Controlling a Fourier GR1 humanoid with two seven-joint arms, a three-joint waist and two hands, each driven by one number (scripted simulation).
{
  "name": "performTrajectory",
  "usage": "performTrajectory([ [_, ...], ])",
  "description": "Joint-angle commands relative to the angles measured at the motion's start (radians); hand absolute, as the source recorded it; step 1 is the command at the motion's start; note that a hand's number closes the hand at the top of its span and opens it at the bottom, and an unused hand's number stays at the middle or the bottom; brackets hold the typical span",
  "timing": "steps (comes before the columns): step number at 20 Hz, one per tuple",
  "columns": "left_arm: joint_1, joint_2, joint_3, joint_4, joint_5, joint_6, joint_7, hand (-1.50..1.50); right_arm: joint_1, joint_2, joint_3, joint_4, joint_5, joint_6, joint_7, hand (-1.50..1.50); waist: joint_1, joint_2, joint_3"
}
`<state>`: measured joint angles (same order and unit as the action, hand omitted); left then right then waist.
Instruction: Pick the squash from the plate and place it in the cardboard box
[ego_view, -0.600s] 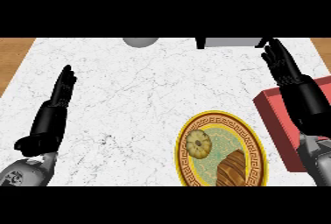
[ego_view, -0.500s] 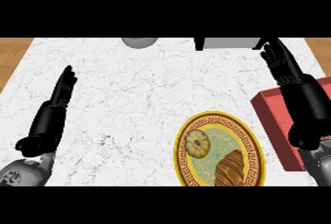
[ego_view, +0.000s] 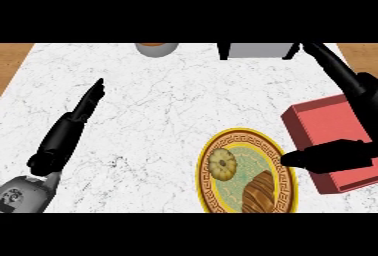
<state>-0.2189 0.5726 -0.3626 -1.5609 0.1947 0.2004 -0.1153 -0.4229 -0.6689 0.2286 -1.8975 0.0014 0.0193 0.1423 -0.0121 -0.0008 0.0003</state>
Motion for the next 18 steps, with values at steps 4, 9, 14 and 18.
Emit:
performTrajectory([
  [4,-0.07,-0.007,0.029,0.077,0.017,-0.09,-0.008,0.0,-0.004,-0.089,0.113,-0.043,0.215,0.106,-0.139,-1.5,0.009,0.003,-0.001],
  [9,-0.04,-0.012,0.043,0.064,0.004,-0.105,-0.023,0.0,-0.05,-0.114,0.202,-0.082,0.332,0.205,-0.029,-1.5,0.021,0.0,-0.002],
  [14,-0.033,-0.027,0.027,0.043,-0.008,-0.102,-0.01,0.0,-0.098,-0.17,0.347,-0.16,0.426,0.39,0.138,-1.5,0.026,-0.003,-0.004],
  [18,-0.056,-0.041,0.03,0.037,-0.015,-0.105,0.035,0.0,-0.19,-0.064,0.455,-0.202,0.412,0.554,0.336,-1.5,0.027,-0.003,-0.003],
])
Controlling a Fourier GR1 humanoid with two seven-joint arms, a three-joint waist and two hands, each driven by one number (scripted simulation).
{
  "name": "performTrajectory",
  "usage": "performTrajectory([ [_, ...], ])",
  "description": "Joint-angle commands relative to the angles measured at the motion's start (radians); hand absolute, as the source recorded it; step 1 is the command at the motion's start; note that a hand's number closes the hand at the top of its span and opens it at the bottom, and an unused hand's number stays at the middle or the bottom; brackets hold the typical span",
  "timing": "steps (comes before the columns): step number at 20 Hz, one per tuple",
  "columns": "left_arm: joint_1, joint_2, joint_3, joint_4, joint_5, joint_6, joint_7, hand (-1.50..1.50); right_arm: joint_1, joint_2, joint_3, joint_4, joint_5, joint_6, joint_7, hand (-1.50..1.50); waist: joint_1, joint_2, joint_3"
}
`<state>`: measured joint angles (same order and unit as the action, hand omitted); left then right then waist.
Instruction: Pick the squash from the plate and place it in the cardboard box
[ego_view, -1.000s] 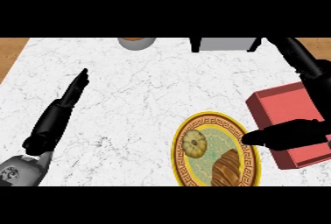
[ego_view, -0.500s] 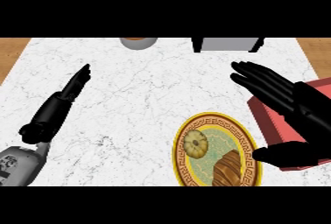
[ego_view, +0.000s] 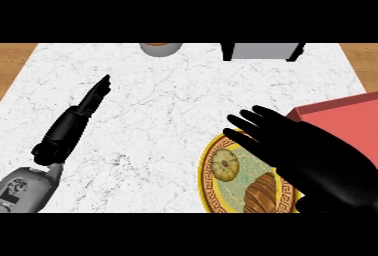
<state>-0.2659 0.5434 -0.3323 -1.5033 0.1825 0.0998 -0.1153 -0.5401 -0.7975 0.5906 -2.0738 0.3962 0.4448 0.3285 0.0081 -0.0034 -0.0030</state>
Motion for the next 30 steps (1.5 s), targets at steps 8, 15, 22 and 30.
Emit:
performTrajectory([
  [8,0.034,0.002,0.038,-0.026,-0.008,-0.038,0.009,0.0,-0.122,0.368,0.303,0.006,0.101,0.331,0.562,-1.5,0.002,-0.003,0.001],
  [15,0.005,-0.064,0.052,0.053,-0.057,-0.044,-0.027,0.0,-0.041,0.512,0.359,0.089,0.179,0.345,0.66,-1.5,-0.012,0.002,0.002],
  [22,0.065,-0.022,0.112,-0.037,-0.048,-0.089,-0.015,0.0,-0.029,0.507,0.351,0.161,0.307,0.349,0.604,-1.5,-0.002,0.001,0.003],
  [30,0.042,-0.108,0.129,-0.001,-0.119,-0.119,0.002,0.0,0.028,0.6,0.351,0.237,0.472,0.347,0.505,-1.5,-0.007,0.003,0.003],
])
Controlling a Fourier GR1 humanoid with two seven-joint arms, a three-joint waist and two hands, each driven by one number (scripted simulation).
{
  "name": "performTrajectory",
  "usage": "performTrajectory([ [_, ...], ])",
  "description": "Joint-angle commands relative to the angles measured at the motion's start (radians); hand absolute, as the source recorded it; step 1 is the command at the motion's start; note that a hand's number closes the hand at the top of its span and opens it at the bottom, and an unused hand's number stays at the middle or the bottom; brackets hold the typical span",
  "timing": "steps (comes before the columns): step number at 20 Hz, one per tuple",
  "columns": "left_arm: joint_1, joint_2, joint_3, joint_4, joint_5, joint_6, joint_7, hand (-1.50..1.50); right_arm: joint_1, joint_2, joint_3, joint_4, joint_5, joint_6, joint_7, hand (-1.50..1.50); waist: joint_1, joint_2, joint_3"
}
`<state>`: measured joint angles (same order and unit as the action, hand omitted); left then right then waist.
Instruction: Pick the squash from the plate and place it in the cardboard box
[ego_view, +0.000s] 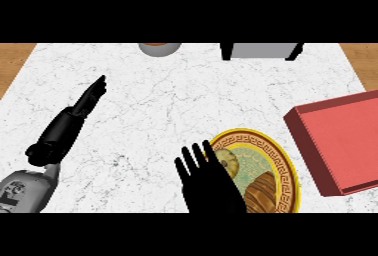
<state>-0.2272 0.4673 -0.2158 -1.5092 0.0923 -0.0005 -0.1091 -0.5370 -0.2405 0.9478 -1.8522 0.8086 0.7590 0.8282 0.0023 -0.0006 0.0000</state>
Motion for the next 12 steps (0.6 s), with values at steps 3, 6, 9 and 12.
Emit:
performTrajectory([
  [3,0.001,-0.031,0.043,0.007,-0.04,-0.037,-0.003,0.0,0.034,0.011,-0.027,0.064,0.11,0.01,-0.062,-1.5,-0.001,0.0,0.0],
  [6,-0.035,-0.034,0.056,-0.045,-0.017,-0.053,0.094,0.0,0.052,-0.003,0.0,0.122,0.168,-0.034,-0.085,-1.5,-0.001,0.0,0.0],
  [9,-0.006,-0.072,0.048,-0.034,-0.061,-0.055,0.064,0.0,0.044,0.002,-0.046,0.17,0.21,-0.06,-0.154,-1.5,0.0,0.001,0.0],
  [12,-0.027,-0.088,0.068,-0.014,-0.084,-0.065,0.066,0.0,0.073,0.052,-0.044,0.165,0.244,-0.05,-0.152,-1.5,-0.001,0.001,0.0],
])
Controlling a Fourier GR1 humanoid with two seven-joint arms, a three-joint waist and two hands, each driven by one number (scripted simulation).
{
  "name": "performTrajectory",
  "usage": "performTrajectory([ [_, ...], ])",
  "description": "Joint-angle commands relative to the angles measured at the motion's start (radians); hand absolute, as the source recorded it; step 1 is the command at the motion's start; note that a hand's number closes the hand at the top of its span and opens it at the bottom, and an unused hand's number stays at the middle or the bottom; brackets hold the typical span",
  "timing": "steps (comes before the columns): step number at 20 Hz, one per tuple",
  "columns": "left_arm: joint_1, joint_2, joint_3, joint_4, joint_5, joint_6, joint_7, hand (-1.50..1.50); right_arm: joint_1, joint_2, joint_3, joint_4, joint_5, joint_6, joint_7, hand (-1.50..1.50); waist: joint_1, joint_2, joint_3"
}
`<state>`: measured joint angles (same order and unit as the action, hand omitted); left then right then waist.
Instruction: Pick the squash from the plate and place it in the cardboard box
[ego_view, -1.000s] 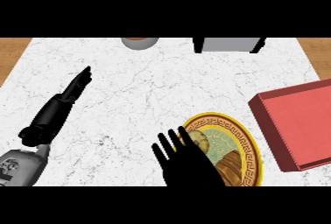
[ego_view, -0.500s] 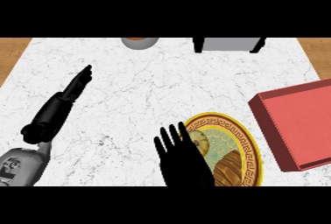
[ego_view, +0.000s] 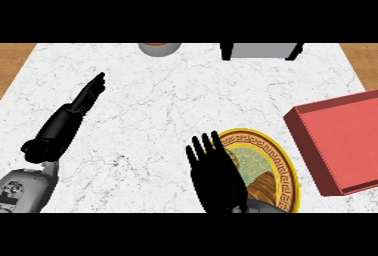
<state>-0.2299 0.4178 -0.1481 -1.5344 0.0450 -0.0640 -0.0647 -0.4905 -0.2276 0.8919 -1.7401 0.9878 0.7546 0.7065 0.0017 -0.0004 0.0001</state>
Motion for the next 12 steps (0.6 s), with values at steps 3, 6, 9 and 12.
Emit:
performTrajectory([
  [3,-0.021,-0.026,0.043,0.012,-0.021,-0.051,0.016,0.0,0.067,-0.009,-0.029,0.0,0.053,-0.005,-0.101,-1.5,-0.003,0.0,0.0],
  [6,0.038,-0.019,0.069,-0.07,-0.016,-0.07,0.026,0.0,0.037,0.036,-0.052,0.117,0.107,-0.062,-0.152,-1.5,0.003,0.0,0.0],
  [9,0.047,-0.065,0.039,-0.068,-0.065,-0.039,0.017,0.0,0.075,-0.023,-0.038,0.167,0.157,-0.138,-0.203,-1.5,0.002,0.0,0.0],
  [12,0.034,-0.067,0.075,-0.072,-0.054,-0.074,0.043,0.0,0.048,0.048,-0.077,0.188,0.2,-0.074,-0.181,-1.5,0.001,0.0,0.0],
])
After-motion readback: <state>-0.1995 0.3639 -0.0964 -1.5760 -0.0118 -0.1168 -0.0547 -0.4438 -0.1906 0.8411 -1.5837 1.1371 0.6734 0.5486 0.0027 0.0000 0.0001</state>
